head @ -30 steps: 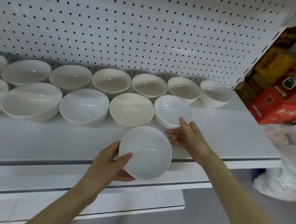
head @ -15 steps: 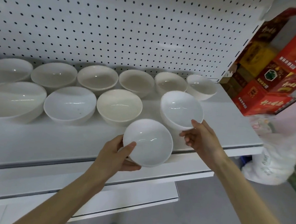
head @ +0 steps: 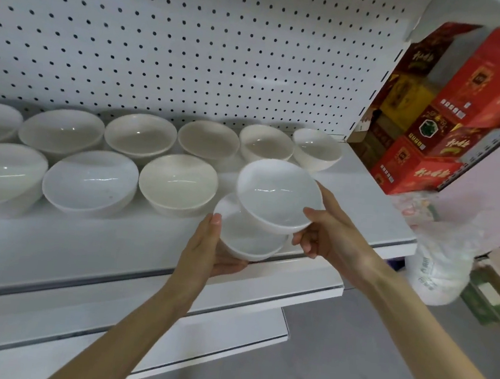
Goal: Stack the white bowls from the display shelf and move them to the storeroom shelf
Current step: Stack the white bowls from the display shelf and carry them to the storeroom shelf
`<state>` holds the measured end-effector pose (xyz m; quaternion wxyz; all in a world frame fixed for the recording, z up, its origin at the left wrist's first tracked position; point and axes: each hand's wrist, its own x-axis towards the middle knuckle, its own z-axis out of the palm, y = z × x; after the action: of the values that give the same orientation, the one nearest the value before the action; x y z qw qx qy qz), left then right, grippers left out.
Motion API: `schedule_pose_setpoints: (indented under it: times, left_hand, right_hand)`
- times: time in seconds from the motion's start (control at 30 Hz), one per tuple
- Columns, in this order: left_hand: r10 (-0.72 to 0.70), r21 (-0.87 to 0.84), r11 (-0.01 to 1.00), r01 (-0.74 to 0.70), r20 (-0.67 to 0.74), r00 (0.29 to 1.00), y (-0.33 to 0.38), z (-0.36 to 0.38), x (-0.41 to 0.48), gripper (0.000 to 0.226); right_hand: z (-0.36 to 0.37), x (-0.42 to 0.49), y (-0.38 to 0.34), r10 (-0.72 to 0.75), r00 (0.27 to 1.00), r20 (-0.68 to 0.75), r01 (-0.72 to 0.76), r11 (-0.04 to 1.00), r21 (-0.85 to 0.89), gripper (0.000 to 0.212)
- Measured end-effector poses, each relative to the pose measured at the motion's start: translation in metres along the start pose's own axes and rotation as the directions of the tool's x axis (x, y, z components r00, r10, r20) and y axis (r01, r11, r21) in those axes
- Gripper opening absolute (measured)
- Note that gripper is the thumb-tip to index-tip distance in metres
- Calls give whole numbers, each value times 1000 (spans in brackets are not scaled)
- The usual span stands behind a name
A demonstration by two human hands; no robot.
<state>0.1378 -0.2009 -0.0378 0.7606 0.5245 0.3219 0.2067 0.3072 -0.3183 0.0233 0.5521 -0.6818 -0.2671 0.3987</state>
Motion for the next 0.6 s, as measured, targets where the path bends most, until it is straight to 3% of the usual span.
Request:
schedule_pose_setpoints:
  times: [0.13,0.23,0.6]
  left_hand:
    - [39,146,988,-49,69,997,2,1,0,58]
    - [79,182,979,-94,88,993,0,0,0,70]
    - [221,192,952,-238,105,970,-8,-3,1,69]
  right_hand:
    - [4,3,0,48,999,22,-47,998,-50,47]
    - [7,5,1,91,994,60,-87,994,-58,45]
    - [6,6,-2,160,975,152,-147,985,-94,38]
